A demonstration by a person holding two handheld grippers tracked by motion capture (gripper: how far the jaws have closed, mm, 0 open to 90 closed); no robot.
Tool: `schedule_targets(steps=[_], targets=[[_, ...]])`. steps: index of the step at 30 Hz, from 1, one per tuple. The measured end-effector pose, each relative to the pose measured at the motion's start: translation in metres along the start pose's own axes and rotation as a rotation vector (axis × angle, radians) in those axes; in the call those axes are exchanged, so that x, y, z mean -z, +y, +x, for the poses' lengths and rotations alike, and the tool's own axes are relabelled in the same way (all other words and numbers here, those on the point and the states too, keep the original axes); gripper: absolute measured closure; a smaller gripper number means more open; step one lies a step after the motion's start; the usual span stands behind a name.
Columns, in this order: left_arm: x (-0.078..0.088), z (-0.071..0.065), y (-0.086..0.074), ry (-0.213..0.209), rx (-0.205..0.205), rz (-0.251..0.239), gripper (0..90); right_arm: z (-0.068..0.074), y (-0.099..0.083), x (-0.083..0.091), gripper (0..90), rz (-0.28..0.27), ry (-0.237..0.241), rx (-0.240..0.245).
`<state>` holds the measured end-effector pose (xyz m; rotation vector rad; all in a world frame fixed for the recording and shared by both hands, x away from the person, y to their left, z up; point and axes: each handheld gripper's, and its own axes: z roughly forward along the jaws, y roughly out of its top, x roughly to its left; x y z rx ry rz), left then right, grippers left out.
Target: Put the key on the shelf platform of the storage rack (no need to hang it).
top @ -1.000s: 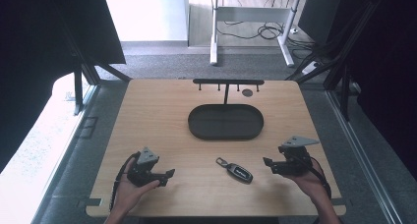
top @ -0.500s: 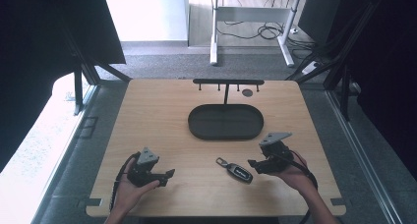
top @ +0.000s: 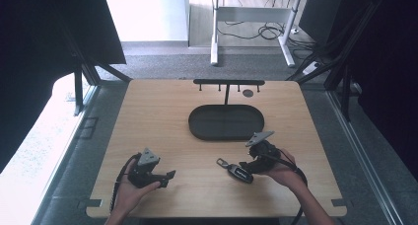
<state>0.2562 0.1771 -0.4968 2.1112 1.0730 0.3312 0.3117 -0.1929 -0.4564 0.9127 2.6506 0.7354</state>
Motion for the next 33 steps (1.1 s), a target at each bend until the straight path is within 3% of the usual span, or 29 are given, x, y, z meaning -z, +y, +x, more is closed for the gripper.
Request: schedule_targets(steps=[16, 33], targets=[[0.000, 0.000, 0.000, -0.003, -0.003, -0.001, 23.5, 0.021, 0.008, -0.029, 34.3, 0.115, 0.042, 0.074], [-0.001, 0.001, -0.001, -0.003, 0.001, 0.007, 23.5, 0.023, 0.000, -0.055, 39.7, 0.224, 0.050, 0.063]])
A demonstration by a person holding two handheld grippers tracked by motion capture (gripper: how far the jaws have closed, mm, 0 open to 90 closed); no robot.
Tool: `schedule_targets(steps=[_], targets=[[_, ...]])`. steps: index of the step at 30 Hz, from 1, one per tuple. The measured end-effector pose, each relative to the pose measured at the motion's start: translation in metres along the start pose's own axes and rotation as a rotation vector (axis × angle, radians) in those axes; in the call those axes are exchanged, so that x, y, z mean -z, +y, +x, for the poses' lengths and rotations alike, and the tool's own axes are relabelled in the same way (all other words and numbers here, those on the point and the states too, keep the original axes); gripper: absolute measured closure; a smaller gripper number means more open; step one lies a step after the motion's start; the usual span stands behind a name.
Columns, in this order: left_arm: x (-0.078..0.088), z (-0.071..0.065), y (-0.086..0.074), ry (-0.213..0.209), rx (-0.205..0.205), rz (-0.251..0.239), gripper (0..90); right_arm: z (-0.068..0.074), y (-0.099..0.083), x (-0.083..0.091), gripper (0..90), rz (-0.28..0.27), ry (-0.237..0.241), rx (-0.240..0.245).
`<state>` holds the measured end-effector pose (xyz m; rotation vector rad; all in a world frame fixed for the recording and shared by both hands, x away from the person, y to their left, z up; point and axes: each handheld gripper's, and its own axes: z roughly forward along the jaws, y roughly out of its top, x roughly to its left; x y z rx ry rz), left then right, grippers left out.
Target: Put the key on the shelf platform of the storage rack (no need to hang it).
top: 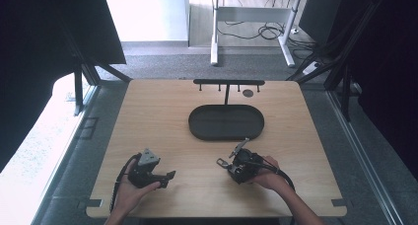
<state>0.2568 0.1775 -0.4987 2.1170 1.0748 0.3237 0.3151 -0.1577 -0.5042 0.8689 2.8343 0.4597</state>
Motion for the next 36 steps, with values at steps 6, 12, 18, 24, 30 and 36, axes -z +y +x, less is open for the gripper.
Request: schedule_targets(steps=[6, 12, 18, 24, 30, 36], targets=[[0.000, 0.000, 0.000, 0.000, 0.001, 0.001, 23.5, 0.002, 0.002, -0.002, 46.8, 0.004, 0.003, 0.001], [-0.002, 0.000, -0.001, 0.000, -0.007, 0.005, 23.6, -0.002, 0.003, -0.002, 48.7, 0.012, 0.040, -0.020], [-0.002, 0.000, -0.001, 0.001, -0.005, 0.006, 23.6, -0.003, 0.004, -0.002, 49.1, 0.024, 0.041, -0.013], [-0.002, 0.000, -0.001, 0.001, -0.007, 0.005, 23.6, -0.003, 0.005, 0.003, 49.3, 0.016, 0.048, -0.005], [0.000, 0.003, -0.001, 0.008, -0.005, 0.000, 23.6, -0.005, 0.006, 0.019, 49.4, -0.028, 0.035, -0.005], [0.002, 0.004, -0.001, 0.012, 0.003, -0.005, 23.6, -0.006, 0.008, 0.034, 49.4, -0.062, 0.031, 0.001]])
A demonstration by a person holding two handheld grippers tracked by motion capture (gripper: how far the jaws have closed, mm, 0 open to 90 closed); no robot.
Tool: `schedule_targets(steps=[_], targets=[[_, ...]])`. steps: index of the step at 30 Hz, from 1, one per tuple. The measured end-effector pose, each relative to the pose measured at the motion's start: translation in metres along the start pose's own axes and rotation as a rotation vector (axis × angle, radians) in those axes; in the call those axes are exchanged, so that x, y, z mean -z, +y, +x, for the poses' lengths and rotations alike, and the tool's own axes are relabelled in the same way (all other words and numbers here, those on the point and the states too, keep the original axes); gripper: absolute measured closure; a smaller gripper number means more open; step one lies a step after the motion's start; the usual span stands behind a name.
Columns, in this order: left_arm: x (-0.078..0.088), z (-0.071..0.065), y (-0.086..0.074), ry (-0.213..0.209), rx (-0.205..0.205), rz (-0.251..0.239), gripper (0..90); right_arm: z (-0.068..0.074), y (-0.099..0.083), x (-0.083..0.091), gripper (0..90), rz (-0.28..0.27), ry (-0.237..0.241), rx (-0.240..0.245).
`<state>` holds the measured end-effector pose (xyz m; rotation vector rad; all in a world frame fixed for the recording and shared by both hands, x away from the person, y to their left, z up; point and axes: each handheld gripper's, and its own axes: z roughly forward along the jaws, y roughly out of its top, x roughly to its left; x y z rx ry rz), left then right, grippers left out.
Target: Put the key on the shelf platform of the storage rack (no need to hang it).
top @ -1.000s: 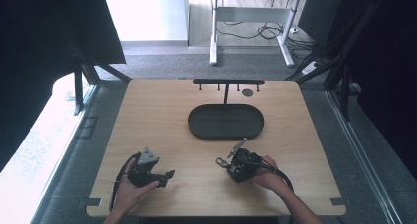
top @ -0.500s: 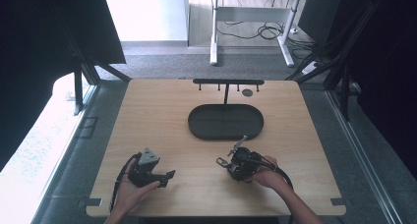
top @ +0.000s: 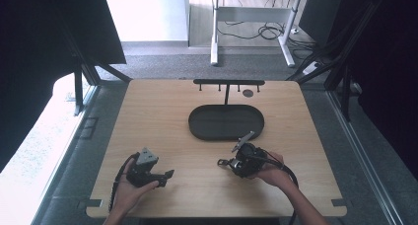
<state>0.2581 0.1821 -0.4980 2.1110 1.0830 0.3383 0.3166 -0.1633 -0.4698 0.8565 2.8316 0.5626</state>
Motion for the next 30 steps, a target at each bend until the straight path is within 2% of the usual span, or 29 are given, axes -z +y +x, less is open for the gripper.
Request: schedule_targets(steps=[10, 19, 30], targets=[[0.001, 0.001, 0.000, 0.002, -0.003, -0.003, 23.6, 0.004, 0.011, 0.024, 49.4, -0.064, -0.033, 0.037], [0.001, 0.001, 0.000, 0.001, -0.003, -0.003, 23.6, -0.001, 0.017, 0.037, 49.4, -0.092, -0.046, 0.028], [0.000, 0.000, 0.000, 0.001, 0.000, -0.002, 23.6, -0.010, 0.028, 0.043, 49.4, -0.112, -0.055, 0.024]])
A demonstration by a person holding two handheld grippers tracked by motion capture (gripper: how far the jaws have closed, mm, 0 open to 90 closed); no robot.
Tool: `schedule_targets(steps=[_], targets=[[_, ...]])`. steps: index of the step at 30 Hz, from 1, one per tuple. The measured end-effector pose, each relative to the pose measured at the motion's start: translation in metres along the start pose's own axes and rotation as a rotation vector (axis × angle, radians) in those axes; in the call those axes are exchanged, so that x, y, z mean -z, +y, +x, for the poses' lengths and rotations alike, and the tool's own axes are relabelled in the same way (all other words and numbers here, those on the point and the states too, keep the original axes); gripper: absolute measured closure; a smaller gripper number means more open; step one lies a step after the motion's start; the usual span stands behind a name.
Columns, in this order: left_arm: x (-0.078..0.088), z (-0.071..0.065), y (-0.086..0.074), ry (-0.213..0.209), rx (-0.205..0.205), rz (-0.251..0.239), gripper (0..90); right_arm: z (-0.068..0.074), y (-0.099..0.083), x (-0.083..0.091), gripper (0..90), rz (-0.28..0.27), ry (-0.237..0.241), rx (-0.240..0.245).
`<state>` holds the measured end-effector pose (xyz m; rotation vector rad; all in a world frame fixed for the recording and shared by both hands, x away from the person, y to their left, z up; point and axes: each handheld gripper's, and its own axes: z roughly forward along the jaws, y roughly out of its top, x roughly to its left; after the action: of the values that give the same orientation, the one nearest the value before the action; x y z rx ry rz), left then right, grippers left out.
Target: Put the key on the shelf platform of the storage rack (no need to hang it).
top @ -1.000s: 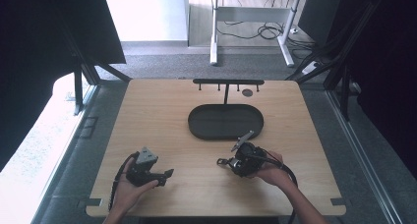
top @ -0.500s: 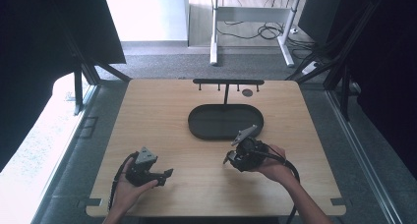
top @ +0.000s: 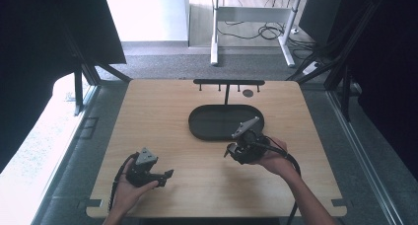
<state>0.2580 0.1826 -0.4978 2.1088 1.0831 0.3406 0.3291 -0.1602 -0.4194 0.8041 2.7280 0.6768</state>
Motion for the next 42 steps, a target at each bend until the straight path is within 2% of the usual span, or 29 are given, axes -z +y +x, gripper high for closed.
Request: schedule_targets(steps=[12, 22, 28, 42], targets=[[-0.001, 0.000, 0.000, -0.002, -0.008, 0.003, 23.6, -0.016, 0.015, 0.005, 49.4, -0.019, -0.013, -0.012], [-0.001, 0.000, 0.000, -0.002, -0.005, 0.002, 23.6, -0.032, 0.034, 0.002, 49.5, -0.015, -0.022, -0.034], [-0.001, 0.001, 0.000, -0.002, -0.001, 0.002, 23.6, -0.044, 0.046, -0.003, 49.4, -0.008, -0.023, -0.047], [-0.001, 0.001, -0.001, -0.002, -0.001, 0.003, 23.6, -0.069, 0.058, -0.018, 49.5, -0.011, -0.016, -0.088]])
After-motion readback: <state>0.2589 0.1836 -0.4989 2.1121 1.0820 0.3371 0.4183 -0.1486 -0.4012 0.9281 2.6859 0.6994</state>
